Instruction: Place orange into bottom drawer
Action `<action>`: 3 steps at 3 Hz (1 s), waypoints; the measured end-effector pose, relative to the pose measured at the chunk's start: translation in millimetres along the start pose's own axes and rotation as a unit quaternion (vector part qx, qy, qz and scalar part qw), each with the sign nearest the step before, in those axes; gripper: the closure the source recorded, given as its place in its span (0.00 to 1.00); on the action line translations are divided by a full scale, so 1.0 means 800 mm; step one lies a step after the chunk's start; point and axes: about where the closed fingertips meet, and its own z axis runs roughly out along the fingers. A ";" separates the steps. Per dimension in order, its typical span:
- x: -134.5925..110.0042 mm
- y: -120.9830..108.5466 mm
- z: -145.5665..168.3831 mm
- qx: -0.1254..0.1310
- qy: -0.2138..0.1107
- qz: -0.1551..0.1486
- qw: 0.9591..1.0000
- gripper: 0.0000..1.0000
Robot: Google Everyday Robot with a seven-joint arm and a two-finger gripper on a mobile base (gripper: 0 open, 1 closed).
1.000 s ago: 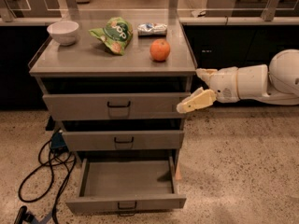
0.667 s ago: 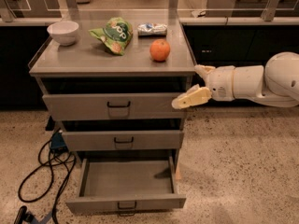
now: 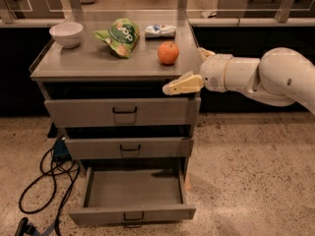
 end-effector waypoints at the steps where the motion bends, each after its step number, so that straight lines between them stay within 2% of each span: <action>1: 0.000 0.000 0.000 0.000 0.000 0.000 1.000 0.00; 2: -0.007 -0.020 0.016 0.034 -0.004 0.001 0.999 0.00; 3: -0.021 -0.071 0.051 0.101 -0.008 0.009 0.995 0.00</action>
Offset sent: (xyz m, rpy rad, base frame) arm 0.0702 -0.0030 0.0156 0.0143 -0.0900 -0.2273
